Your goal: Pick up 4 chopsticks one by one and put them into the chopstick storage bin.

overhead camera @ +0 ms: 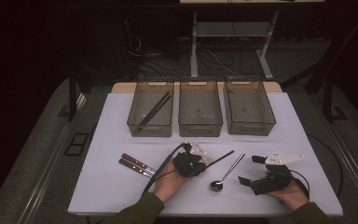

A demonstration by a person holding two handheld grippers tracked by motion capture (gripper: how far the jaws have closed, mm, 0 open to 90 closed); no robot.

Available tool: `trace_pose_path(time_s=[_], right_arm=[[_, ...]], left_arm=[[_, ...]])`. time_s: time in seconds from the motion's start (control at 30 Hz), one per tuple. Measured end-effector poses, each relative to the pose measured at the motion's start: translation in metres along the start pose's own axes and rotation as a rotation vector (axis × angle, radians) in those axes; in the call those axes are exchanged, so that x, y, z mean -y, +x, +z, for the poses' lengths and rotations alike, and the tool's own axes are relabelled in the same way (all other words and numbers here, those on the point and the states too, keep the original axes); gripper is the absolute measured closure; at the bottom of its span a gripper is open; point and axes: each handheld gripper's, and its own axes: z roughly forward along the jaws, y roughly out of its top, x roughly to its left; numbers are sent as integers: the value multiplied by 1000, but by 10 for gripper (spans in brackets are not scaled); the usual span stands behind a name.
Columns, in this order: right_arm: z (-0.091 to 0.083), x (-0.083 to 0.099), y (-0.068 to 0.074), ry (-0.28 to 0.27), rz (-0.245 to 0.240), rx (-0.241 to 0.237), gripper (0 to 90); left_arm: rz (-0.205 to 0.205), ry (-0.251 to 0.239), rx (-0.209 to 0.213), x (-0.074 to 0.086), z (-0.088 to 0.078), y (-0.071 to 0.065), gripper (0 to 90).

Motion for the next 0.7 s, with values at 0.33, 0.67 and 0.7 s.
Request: trace_pose_path(time_s=[0.33, 0.67, 0.7], right_arm=[[0, 0, 0, -1, 0, 0, 12], [0, 0, 0, -2, -1, 0, 12], [0, 0, 0, -2, -1, 0, 12]], left_arm=[[-24, -27, 30, -2, -6, -2, 857], [-15, -62, 61, -4, -20, 1, 857], [-26, -72, 63, -4, -21, 1, 857]])
